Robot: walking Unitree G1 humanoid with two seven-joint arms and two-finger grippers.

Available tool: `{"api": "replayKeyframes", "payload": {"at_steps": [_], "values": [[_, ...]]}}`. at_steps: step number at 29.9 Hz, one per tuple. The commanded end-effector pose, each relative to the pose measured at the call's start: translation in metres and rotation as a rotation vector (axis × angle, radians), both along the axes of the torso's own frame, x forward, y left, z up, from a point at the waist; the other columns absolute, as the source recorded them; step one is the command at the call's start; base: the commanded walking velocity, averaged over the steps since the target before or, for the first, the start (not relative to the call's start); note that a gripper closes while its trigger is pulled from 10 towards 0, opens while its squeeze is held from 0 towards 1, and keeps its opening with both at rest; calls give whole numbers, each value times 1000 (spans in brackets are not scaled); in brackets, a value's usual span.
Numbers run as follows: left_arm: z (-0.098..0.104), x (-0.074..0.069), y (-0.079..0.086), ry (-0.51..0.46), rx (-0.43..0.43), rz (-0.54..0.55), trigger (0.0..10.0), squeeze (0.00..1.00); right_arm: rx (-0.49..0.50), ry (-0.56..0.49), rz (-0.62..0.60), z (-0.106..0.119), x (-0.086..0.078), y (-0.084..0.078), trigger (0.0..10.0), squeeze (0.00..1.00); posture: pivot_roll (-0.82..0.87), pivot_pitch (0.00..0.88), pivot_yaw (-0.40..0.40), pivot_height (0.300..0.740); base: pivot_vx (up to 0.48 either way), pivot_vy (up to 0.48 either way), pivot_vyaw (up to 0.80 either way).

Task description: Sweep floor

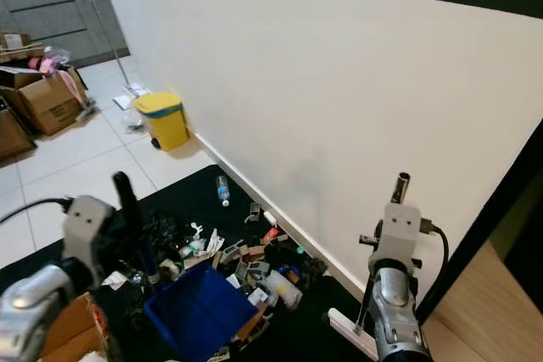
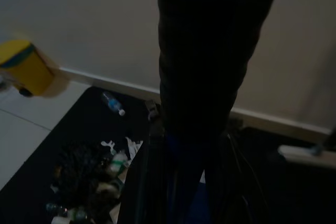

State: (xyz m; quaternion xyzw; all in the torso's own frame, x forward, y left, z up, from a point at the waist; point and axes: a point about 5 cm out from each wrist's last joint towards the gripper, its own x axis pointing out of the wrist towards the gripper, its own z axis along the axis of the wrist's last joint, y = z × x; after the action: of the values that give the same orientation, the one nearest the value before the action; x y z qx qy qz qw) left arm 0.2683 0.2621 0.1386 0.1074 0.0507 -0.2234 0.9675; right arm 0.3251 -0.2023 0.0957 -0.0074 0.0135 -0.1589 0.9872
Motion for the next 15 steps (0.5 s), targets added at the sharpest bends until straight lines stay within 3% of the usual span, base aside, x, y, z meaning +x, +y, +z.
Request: {"api": "replayKeyframes", "payload": {"at_steps": [1,5,8,10,15], "values": [[-3,-6,2,40,-14,-32,10000,0,0,-24,-8,3,1,-1,10000,0,132,119,26,740,0,0,0],[-7,-19,6,89,-64,-64,10000,0,-26,-44,-23,7,7,1,10000,0,143,124,20,740,0,0,0],[4,-26,9,117,-180,-111,10000,0,-35,-72,-58,13,12,-1,10000,0,154,125,17,740,0,0,0],[9,-29,11,134,-193,-141,10000,0,-40,-82,-71,15,13,-2,10000,0,159,127,17,740,0,0,0],[15,-39,20,191,-67,-212,10000,0,-59,-96,-109,19,17,-5,10000,0,174,130,30,740,0,0,0]]}}
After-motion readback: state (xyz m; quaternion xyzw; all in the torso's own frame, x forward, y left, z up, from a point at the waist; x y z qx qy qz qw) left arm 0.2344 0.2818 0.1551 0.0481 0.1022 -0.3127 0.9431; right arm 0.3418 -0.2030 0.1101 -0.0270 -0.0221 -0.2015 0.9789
